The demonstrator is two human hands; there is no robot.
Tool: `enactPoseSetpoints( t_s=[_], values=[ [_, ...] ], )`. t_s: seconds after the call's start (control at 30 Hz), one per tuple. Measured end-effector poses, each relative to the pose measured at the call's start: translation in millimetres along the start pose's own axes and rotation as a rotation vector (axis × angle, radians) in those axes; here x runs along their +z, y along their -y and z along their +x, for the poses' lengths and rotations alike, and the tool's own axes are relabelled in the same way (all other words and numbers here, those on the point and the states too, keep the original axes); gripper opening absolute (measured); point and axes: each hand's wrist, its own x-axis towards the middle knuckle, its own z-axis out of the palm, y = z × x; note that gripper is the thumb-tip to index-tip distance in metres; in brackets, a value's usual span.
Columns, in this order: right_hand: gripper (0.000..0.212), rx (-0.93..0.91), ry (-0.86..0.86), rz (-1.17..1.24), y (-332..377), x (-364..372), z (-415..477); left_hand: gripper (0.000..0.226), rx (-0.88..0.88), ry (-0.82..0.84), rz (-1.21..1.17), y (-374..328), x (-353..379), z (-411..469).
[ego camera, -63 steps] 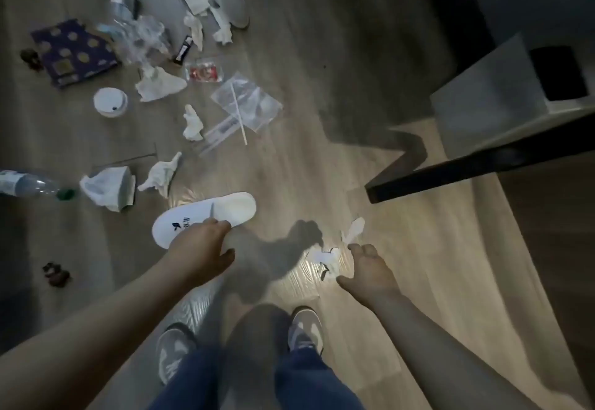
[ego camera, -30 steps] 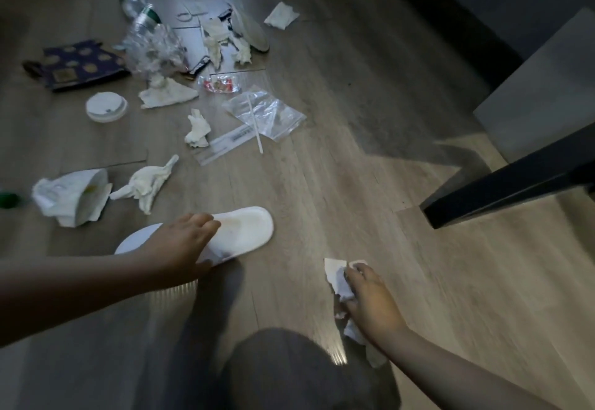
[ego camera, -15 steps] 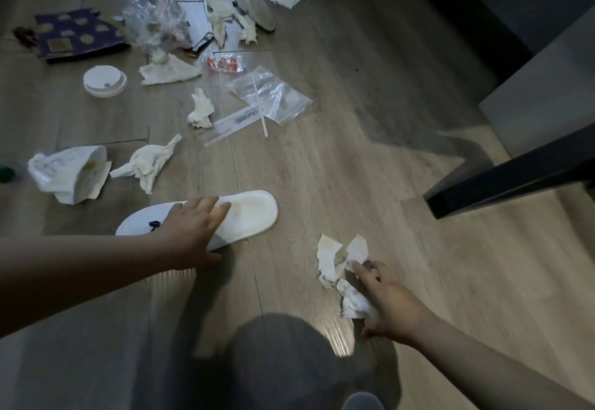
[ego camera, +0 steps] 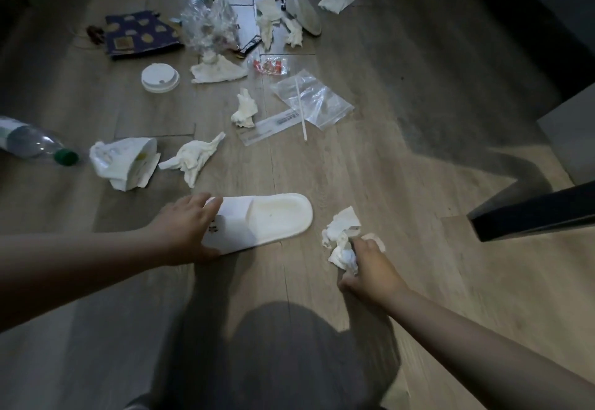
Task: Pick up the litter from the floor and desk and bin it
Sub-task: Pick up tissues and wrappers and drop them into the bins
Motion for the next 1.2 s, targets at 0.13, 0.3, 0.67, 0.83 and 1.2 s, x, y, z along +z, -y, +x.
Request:
enactPoseSetpoints(
  t_s=[0.13,0.3,0.67,0.83,1.2],
  values=[
    [0.062,-0.1,-0.101,-0.067,10.1,3.5,5.5,0.103,-0.02,-0.002,-0.015,11.2,5.4,-6.4],
    [0.13,-0.082,-0.112,-0.214,-0.1,-2.0,10.8,0.104,-0.017,0.0,-0.027,15.6,9.5,-4.8],
    [0.091,-0.272,0.039,-0.214,2.0,-5.1,40.4,0.113,0.009,0.055,-0.001,-1.3,9.2,18.1],
    [0.079,-0.258,-0.02,-0.161,6.7,0.3,41.2,0.111,-0.053,0.081,-0.059,8.0,13.8,14.3],
    [0.024,-0.332,0.043,-0.056,75.0,7.1,79.3,0.135,-0.174,0.066,-0.202,65.7,47.3,-34.8]
  ],
)
